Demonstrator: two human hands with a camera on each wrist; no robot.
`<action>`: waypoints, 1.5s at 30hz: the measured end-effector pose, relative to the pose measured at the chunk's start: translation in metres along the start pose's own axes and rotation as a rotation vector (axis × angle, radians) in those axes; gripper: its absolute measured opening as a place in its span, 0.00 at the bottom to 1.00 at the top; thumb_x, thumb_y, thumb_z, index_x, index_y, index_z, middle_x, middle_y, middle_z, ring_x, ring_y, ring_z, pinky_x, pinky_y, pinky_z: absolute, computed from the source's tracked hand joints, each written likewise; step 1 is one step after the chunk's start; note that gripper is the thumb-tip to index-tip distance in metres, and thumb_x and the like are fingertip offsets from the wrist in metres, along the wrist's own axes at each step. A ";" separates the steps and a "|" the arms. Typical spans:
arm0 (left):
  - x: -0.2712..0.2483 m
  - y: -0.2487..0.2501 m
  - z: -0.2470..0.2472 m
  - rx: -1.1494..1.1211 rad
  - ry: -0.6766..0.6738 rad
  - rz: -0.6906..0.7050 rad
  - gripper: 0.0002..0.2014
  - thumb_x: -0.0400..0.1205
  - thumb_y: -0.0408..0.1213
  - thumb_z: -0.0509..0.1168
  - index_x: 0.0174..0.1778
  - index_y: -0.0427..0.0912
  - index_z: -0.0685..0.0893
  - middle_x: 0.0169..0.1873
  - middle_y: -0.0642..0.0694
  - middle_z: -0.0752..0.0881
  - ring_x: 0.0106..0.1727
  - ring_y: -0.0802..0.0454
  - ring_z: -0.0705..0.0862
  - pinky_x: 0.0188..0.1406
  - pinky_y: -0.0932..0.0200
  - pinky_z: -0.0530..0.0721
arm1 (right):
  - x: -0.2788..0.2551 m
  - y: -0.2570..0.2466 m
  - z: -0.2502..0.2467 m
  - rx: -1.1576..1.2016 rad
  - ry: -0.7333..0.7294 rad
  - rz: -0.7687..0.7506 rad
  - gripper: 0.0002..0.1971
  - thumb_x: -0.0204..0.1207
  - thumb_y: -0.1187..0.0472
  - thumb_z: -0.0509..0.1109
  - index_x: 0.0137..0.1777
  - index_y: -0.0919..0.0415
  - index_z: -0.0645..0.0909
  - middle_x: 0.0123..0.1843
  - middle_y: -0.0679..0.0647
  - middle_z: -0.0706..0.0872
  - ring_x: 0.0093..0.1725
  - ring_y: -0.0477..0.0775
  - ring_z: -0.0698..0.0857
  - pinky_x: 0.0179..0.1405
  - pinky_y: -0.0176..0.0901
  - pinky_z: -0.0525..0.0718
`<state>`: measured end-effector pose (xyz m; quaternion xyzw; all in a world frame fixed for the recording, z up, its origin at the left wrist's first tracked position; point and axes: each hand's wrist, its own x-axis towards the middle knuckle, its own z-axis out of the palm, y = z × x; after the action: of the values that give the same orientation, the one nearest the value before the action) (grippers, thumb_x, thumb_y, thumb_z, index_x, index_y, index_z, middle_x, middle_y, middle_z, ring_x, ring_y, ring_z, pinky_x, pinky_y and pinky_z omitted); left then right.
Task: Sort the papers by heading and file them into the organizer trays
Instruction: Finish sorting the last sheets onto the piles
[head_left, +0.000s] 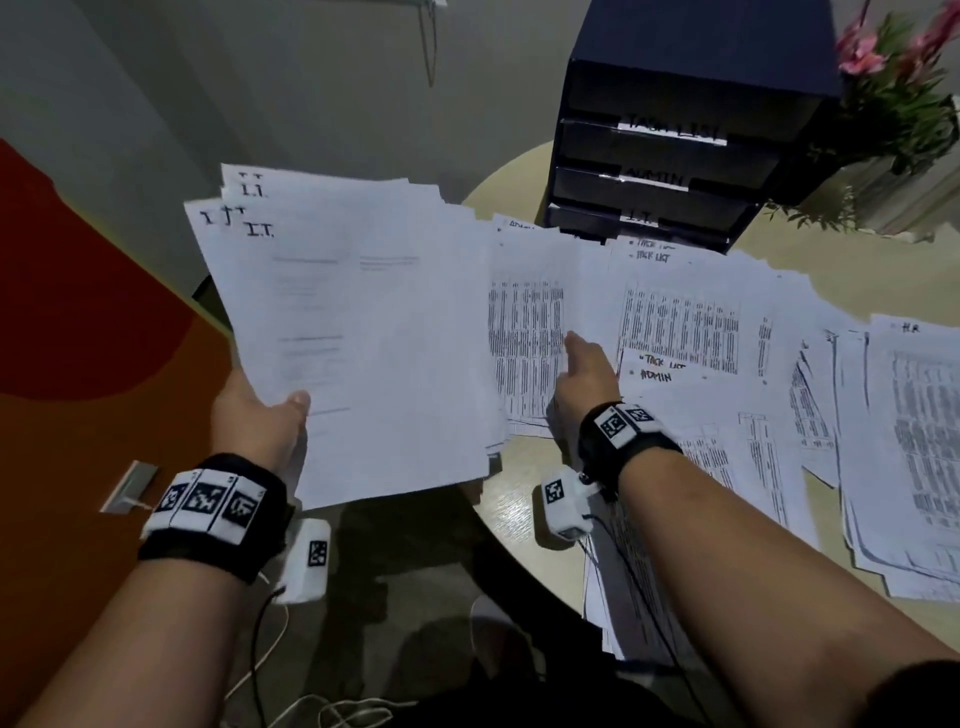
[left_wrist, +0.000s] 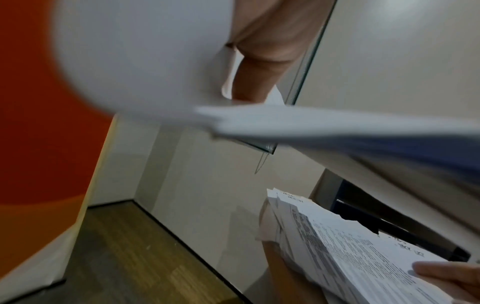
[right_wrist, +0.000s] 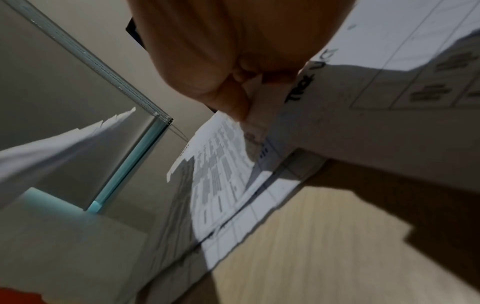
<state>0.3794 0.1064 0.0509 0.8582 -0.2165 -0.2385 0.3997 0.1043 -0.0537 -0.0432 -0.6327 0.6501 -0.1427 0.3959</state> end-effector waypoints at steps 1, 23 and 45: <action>-0.001 -0.004 0.001 -0.020 -0.058 -0.039 0.20 0.82 0.28 0.68 0.71 0.39 0.78 0.66 0.40 0.84 0.65 0.39 0.82 0.63 0.48 0.77 | 0.001 -0.001 0.001 0.008 0.020 -0.014 0.31 0.82 0.73 0.57 0.85 0.61 0.59 0.82 0.59 0.66 0.81 0.59 0.67 0.77 0.41 0.65; -0.034 -0.040 0.116 0.112 -0.450 -0.176 0.26 0.78 0.24 0.72 0.71 0.39 0.73 0.62 0.41 0.84 0.63 0.39 0.82 0.55 0.49 0.83 | -0.054 0.118 -0.140 0.117 0.313 0.186 0.12 0.82 0.64 0.65 0.61 0.60 0.85 0.63 0.59 0.85 0.58 0.56 0.88 0.66 0.50 0.83; -0.193 0.007 0.254 0.686 -0.819 0.451 0.34 0.84 0.39 0.65 0.85 0.41 0.57 0.85 0.36 0.55 0.86 0.42 0.53 0.82 0.48 0.59 | -0.111 0.215 -0.158 -0.192 0.225 0.428 0.19 0.80 0.54 0.66 0.63 0.69 0.80 0.61 0.67 0.76 0.58 0.67 0.80 0.54 0.50 0.81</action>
<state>0.0772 0.0630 -0.0412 0.7090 -0.5958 -0.3764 0.0232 -0.1704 0.0341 -0.0518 -0.4955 0.8197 -0.0627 0.2803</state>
